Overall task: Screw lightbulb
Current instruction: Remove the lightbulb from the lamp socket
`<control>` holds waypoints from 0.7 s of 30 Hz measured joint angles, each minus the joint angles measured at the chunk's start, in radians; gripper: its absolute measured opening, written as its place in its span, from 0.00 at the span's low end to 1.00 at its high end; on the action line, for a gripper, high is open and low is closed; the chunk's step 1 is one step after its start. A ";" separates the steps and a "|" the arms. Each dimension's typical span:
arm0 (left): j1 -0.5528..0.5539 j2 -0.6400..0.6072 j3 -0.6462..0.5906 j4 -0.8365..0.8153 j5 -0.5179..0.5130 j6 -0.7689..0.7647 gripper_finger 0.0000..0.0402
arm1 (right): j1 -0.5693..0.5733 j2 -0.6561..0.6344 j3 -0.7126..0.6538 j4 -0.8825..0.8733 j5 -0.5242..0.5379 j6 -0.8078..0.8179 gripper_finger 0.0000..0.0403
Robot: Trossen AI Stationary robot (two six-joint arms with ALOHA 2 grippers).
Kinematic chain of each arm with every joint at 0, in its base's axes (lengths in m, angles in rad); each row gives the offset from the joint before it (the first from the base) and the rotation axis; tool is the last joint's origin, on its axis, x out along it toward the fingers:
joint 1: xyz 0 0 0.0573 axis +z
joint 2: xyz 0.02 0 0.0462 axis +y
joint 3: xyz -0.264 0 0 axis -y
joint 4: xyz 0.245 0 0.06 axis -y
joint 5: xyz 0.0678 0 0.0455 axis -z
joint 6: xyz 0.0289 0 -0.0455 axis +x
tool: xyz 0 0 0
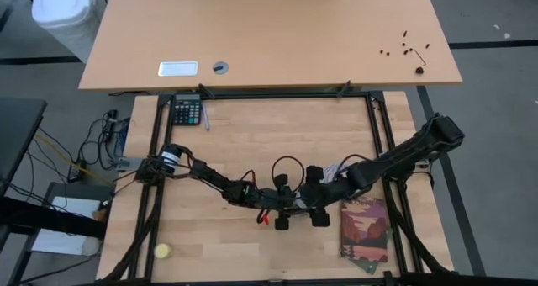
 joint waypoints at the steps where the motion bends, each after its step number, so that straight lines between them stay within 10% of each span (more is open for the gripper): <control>1: 0.001 0.000 0.000 -0.002 -0.011 -0.005 0.47 | -0.006 0.012 0.017 -0.030 -0.007 0.017 0.77; 21: -0.007 -0.002 0.000 -0.005 -0.116 -0.081 0.47 | -0.031 0.315 0.434 -0.493 0.020 0.286 0.77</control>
